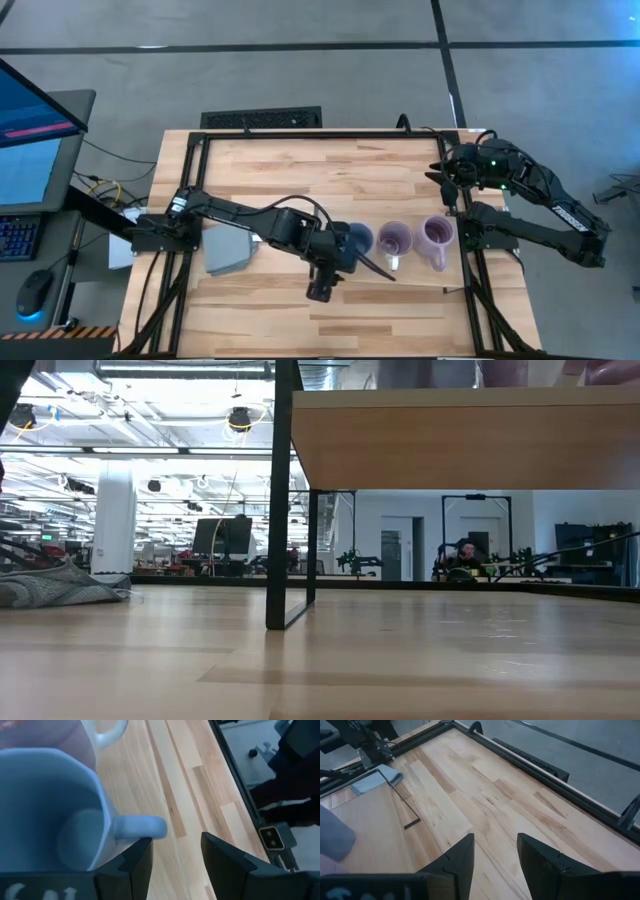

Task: Stack small to large cups/mugs on shelf
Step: Put the blue mug on the shelf

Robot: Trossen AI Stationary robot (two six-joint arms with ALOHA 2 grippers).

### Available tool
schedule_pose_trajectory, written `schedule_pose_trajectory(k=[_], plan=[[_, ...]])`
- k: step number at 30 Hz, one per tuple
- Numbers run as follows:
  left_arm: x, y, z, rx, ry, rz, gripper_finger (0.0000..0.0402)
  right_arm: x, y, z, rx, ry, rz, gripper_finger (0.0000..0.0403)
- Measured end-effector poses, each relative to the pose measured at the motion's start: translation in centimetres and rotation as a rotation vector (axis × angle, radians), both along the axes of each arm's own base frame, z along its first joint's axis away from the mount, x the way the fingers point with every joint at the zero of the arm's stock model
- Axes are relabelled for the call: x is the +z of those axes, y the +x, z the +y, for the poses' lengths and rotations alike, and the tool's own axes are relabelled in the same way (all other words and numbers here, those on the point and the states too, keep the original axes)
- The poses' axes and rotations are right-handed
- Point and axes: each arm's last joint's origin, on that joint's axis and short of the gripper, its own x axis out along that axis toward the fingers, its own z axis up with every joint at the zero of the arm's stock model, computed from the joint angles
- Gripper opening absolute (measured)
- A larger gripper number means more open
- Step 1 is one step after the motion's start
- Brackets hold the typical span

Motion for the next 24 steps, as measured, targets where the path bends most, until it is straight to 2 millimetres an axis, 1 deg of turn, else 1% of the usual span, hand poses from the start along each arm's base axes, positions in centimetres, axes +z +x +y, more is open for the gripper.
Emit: schedule_pose_trajectory(k=[10,24], plan=[[0.4,0.7,0.8,0.101,-0.057,-0.050,0.0158,0.0,0.0,0.0,0.002,-0.003,0.002,0.0171],[0.7,1.3,1.7,0.222,-0.062,-0.094,0.0158,-0.1,0.0,0.0,0.025,-0.031,0.023,0.0171]])
